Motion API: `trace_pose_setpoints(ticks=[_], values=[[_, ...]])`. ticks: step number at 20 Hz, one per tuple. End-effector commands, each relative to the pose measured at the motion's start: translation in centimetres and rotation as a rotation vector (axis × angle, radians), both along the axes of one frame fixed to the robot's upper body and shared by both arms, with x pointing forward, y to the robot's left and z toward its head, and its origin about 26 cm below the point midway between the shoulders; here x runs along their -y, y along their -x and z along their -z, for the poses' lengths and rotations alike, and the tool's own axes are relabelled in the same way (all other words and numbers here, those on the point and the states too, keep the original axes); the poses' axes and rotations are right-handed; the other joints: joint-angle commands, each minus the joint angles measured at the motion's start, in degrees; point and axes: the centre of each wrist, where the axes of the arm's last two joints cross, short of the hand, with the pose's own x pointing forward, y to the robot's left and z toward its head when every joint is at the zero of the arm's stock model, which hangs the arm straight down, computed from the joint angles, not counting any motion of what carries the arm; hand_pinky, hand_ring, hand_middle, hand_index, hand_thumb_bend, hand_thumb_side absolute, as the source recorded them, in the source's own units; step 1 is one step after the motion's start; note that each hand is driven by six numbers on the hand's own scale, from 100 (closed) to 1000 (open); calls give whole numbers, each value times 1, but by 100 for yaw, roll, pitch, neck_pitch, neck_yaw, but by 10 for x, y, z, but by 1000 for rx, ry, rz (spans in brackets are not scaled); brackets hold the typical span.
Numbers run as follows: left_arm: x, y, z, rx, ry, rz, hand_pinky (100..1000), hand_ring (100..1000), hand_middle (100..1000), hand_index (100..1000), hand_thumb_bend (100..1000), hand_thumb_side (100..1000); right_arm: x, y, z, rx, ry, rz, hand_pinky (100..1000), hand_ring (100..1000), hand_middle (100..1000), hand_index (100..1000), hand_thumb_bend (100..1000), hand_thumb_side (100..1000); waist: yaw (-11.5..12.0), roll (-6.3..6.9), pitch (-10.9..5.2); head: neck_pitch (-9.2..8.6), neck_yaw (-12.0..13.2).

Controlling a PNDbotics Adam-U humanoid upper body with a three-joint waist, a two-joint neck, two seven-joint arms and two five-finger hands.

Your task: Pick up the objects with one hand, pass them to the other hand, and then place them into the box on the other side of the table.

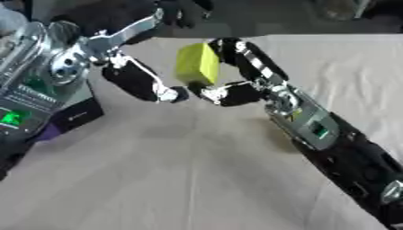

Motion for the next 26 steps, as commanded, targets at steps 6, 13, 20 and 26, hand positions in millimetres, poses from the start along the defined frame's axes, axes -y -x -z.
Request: trace_pose_setpoints(ticks=[6,13,20,26], values=[[7,3,-2,-10,26,31,830,784,715,803,537,253,0,3,-15,90,39,-41,715,552,535,593,417,100,-17,26,-130,-11,50],[10,0,4,-39,30,34,826,777,705,785,534,252,-2,5,-19,120,40,-55,720,554,536,594,416,100,-30,19,-117,-11,60],[11,-3,9,-34,29,23,820,771,695,776,493,237,-2,7,-23,155,47,-67,726,557,537,595,413,100,-32,7,-114,-11,85],[12,-4,13,-39,31,17,811,756,666,755,452,234,-2,8,-23,172,53,-75,729,558,537,595,416,100,-32,4,-115,-11,87]])
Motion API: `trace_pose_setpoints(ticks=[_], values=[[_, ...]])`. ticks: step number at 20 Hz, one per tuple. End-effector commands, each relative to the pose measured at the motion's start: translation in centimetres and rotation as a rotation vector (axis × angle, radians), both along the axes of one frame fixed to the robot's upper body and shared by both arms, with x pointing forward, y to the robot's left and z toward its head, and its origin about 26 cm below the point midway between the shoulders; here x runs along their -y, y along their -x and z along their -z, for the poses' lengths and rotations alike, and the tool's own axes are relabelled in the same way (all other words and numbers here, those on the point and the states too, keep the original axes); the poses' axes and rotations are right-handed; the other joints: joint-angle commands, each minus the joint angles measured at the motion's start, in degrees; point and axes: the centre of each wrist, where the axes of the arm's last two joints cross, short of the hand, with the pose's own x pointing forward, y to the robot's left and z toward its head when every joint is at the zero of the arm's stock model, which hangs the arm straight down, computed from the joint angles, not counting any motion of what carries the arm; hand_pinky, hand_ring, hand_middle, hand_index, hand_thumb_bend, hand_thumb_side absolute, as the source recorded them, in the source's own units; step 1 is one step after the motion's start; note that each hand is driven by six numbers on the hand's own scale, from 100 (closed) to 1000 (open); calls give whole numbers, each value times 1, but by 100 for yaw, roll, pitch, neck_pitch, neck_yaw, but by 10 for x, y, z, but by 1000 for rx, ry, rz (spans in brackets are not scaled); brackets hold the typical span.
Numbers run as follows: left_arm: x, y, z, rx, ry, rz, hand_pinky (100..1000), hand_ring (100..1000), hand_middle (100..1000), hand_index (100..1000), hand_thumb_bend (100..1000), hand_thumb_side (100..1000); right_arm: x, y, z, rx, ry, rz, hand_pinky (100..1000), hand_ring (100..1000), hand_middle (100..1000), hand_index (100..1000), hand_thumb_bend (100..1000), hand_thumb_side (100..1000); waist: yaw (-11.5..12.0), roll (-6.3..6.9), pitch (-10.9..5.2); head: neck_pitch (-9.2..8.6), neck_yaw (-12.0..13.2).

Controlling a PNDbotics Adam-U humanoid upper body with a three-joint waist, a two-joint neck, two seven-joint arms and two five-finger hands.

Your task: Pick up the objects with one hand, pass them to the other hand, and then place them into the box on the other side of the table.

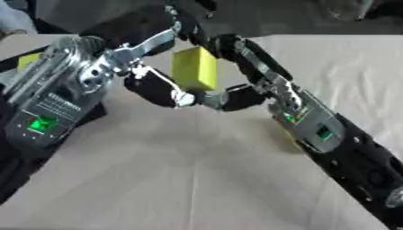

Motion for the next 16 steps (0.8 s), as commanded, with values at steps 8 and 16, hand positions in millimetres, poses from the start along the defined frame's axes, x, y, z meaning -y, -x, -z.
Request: trace_pose_setpoints(ticks=[8,16], values=[[0,0,-2,19,16,-12,796,712,607,708,347,213,4,1,-11,60,14,-6,730,558,537,595,412,100,-3,5,-111,-11,23],[-1,-3,2,14,11,-24,777,662,542,631,300,132,5,1,-11,64,9,11,719,549,530,588,420,100,-6,-2,-112,-11,29]])
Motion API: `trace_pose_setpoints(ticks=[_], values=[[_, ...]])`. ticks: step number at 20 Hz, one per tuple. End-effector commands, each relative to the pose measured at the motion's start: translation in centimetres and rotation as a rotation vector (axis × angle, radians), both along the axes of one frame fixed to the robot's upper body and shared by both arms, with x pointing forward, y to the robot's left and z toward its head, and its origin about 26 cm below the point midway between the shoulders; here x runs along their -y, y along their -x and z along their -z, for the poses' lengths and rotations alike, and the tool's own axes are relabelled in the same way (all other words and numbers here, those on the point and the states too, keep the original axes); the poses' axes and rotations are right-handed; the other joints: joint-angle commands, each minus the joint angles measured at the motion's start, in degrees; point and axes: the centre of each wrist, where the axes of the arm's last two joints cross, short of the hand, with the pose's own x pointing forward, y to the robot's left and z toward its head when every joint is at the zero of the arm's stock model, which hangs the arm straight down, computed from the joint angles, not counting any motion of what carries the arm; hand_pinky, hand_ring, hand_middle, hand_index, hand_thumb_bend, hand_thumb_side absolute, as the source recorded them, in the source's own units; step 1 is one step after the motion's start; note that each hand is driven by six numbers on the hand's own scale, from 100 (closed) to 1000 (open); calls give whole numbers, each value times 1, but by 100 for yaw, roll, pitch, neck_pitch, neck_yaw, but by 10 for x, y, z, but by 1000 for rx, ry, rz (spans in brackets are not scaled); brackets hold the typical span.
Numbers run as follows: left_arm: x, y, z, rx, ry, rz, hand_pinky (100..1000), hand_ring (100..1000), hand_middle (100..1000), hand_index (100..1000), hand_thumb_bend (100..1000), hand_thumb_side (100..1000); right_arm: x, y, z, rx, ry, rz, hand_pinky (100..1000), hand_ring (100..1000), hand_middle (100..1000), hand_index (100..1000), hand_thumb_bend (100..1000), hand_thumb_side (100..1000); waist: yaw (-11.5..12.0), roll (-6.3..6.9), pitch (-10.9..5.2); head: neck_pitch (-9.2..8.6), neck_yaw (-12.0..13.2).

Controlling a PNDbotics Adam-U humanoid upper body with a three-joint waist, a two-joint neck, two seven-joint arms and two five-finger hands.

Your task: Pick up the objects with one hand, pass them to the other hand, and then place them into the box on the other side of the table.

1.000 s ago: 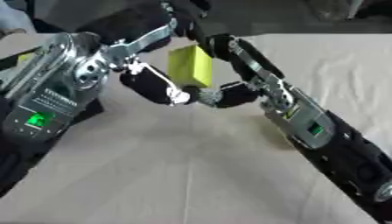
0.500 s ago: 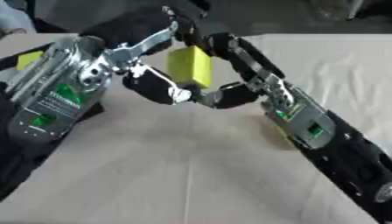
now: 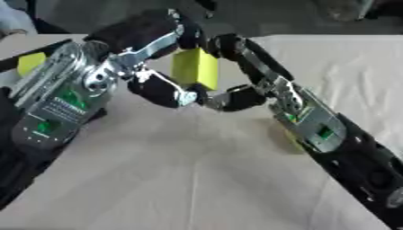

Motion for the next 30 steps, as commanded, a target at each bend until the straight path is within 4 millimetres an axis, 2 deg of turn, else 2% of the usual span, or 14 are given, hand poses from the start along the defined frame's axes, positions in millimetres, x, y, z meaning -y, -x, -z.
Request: trace_pose_setpoints(ticks=[1,6,9,12,15,24,25,30], values=[[-4,-3,-3,20,-9,-21,772,652,530,618,296,102,3,2,-12,42,-5,6,718,549,530,588,420,100,-4,-1,-112,-11,28],[-4,-4,-3,32,-5,-28,751,588,458,533,267,100,3,1,-11,46,-10,17,718,550,531,590,420,100,-14,-5,-111,-11,23],[-4,-4,-2,40,3,-33,741,554,406,527,272,100,4,1,-11,47,-10,21,718,552,533,593,425,100,-16,-4,-110,-11,19],[-3,-5,-2,56,26,-34,727,517,352,480,272,100,4,2,-11,50,-9,23,716,561,548,610,476,100,-20,-6,-113,-11,19],[-4,-5,-2,78,37,-34,721,504,349,459,281,100,4,2,-13,64,-7,21,724,578,576,642,555,177,-24,-4,-119,-11,31],[-9,-5,-3,109,21,-42,715,491,279,470,322,100,8,2,-17,117,72,3,765,655,697,797,768,292,-34,1,-135,-11,26],[-9,-5,-3,111,18,-44,715,489,270,466,327,100,9,2,-18,121,84,6,773,680,726,836,821,346,-35,5,-137,-11,26],[-17,-2,-7,117,19,-50,716,486,260,461,333,100,16,-2,-15,110,159,51,782,723,771,889,847,420,-38,26,-149,-11,11]])
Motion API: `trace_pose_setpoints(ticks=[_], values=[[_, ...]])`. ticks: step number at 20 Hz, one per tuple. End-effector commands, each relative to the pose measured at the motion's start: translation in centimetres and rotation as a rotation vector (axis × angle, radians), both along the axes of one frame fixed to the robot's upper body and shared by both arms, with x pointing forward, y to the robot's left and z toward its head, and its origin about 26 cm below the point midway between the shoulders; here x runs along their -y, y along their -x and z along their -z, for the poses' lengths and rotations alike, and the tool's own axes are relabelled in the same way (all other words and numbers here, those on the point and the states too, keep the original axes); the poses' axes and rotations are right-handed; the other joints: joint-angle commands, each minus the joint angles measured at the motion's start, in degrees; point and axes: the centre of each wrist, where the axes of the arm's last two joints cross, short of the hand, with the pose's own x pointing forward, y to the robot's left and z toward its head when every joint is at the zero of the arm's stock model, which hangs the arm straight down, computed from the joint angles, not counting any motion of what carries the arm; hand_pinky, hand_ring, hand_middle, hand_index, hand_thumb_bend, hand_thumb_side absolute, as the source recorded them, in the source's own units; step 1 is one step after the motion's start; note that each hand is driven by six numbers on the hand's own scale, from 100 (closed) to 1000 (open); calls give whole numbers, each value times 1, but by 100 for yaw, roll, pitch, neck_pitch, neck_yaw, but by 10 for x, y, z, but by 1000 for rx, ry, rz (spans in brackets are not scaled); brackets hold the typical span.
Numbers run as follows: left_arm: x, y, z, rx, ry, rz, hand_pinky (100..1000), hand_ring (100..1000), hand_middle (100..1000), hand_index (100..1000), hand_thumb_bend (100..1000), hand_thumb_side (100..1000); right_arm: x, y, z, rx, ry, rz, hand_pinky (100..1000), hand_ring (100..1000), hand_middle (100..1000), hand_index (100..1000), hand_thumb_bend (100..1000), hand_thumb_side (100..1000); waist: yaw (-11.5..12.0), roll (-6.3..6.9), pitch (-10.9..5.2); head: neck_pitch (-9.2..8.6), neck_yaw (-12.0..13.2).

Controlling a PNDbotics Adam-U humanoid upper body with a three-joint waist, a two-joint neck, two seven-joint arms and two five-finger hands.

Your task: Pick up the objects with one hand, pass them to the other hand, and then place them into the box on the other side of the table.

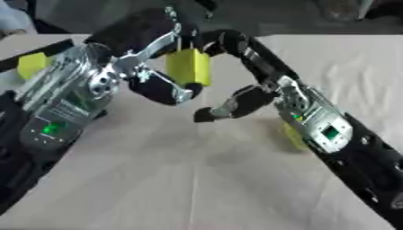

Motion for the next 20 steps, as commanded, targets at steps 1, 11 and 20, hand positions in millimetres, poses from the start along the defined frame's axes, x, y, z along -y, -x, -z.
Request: trace_pose_setpoints(ticks=[1,11,20], values=[[-12,4,-14,43,6,-11,715,485,260,461,334,100,10,-4,-7,12,46,52,783,724,772,889,846,425,2,30,-151,-11,-7],[-89,7,-25,65,99,-269,723,468,248,452,313,100,31,-8,-10,-19,51,198,776,719,771,879,766,433,15,33,-154,-11,174],[-158,-6,-12,87,158,-564,726,469,249,451,312,100,45,-5,-19,-17,-10,278,768,709,763,869,744,431,18,-4,-137,-11,335]])
